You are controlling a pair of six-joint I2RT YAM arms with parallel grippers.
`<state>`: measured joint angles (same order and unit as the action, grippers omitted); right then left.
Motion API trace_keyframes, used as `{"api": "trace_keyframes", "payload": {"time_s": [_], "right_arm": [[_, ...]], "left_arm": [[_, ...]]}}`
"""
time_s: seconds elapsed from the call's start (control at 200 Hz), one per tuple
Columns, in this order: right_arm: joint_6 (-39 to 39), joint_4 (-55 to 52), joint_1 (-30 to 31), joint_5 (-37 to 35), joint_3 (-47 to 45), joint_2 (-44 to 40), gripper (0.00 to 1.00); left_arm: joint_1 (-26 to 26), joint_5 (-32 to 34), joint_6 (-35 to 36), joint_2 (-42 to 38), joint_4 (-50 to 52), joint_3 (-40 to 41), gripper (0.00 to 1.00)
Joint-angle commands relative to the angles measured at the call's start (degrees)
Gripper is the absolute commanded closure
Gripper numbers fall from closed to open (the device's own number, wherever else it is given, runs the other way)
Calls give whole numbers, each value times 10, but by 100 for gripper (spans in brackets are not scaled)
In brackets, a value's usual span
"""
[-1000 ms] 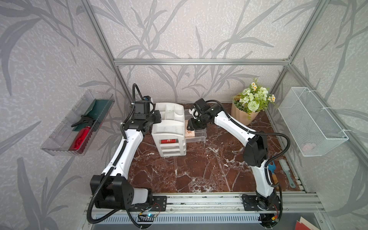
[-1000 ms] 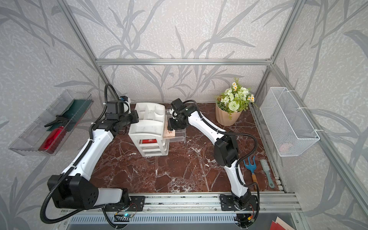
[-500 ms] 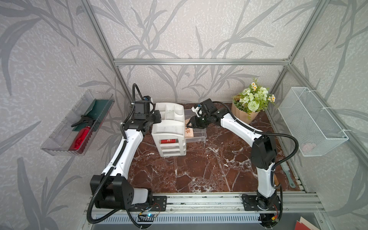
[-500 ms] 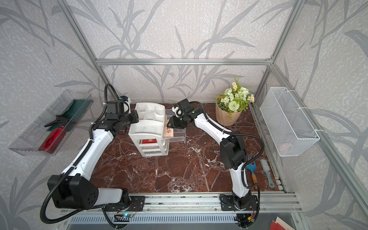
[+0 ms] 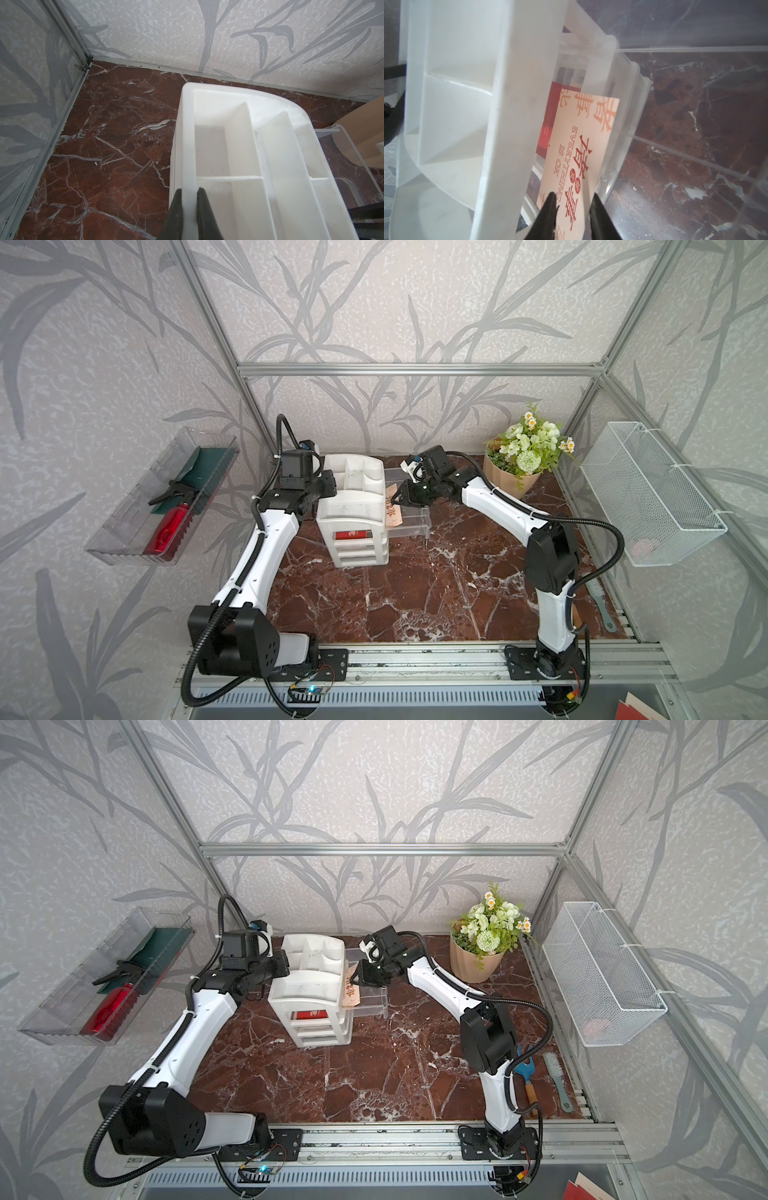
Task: Take the postcards out of the drawer
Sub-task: Pick up the postcard from the drawer.
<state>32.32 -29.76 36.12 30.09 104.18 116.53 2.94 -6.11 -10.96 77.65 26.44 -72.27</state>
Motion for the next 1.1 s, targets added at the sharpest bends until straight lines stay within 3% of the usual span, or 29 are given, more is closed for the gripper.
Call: {"api": "trace_keyframes", "payload": {"time_s": [0.0,0.325,0.675,1.095], "right_arm": [[-4,-19,10,5,15,11,72],[-3,-25,15,-8,25,13,78],[-7,-39,17,-22,41,17,92],[-31,-85,-4,-51,93,15,95]], "left_arm": [[1,-14,31,20,46,24,100],[1,-22,28,22,41,22,100],[2,-25,19,14,40,13,99],[2,-14,6,1,55,-25,79]]}}
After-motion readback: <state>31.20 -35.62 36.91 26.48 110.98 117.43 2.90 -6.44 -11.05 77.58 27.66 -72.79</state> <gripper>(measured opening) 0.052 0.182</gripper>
